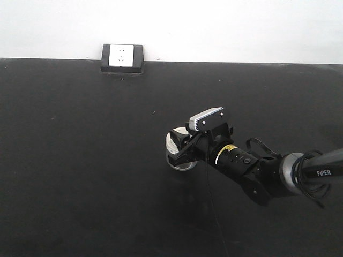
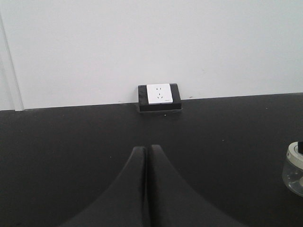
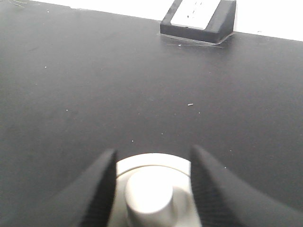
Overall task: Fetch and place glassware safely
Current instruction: 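Extend the right gripper and lower the jar onto the bench top, then open the right gripper and withdraw it from the jar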
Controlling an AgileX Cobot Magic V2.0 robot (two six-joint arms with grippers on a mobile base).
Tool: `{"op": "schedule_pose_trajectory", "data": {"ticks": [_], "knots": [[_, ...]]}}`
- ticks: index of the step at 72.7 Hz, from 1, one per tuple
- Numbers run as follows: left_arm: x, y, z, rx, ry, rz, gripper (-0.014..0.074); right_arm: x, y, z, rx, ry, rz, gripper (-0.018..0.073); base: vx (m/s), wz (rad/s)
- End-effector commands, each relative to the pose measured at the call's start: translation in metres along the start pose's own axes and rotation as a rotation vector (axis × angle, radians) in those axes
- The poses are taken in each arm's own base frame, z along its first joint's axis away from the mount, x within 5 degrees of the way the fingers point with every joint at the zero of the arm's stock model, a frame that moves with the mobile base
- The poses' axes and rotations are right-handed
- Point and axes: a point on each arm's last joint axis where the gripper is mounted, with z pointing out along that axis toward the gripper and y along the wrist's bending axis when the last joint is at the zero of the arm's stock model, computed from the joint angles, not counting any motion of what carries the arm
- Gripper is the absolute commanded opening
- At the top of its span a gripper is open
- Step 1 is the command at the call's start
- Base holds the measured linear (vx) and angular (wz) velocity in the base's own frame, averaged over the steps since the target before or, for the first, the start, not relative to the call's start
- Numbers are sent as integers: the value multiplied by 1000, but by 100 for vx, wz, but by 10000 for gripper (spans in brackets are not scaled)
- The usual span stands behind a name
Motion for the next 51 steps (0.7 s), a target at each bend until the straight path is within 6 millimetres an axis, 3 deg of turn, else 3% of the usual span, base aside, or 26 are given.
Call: {"op": "schedule_pose_trajectory", "data": {"ticks": [1,23,51], "knots": [[-14,-1,0,6,-81,-13,-7,-41,2,-6,-13,-171,-26,435,0,0],[-14,-1,0,6,-81,-13,-7,-91,6,-34,12,-211,-56,454,0,0],[-14,-1,0,6,-81,-13,-7,-157,13,-115,130,-80,-81,454,0,0]]}}
